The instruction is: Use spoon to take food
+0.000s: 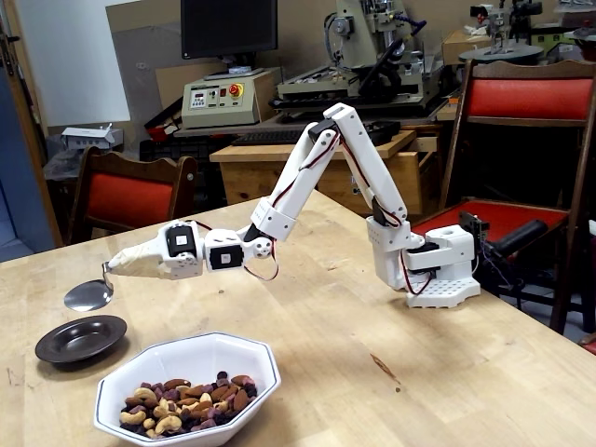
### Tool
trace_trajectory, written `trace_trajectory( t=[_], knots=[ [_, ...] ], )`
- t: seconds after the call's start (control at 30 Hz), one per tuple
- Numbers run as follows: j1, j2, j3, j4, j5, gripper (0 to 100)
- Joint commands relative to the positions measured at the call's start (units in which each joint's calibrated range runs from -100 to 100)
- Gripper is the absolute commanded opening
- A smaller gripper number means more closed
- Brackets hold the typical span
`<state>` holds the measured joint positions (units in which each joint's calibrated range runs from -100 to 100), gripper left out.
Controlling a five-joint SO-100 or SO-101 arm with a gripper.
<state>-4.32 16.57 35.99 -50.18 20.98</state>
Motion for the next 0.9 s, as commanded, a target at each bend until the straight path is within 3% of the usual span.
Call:
trace_trajectory(
  t=[0.0, 0.87],
  knots=[
    [-0.27, -1.38, -3.6, -0.25, -0.78, 4],
    [-0.34, -2.23, -3.69, -0.97, -14.75, 4]
  ],
)
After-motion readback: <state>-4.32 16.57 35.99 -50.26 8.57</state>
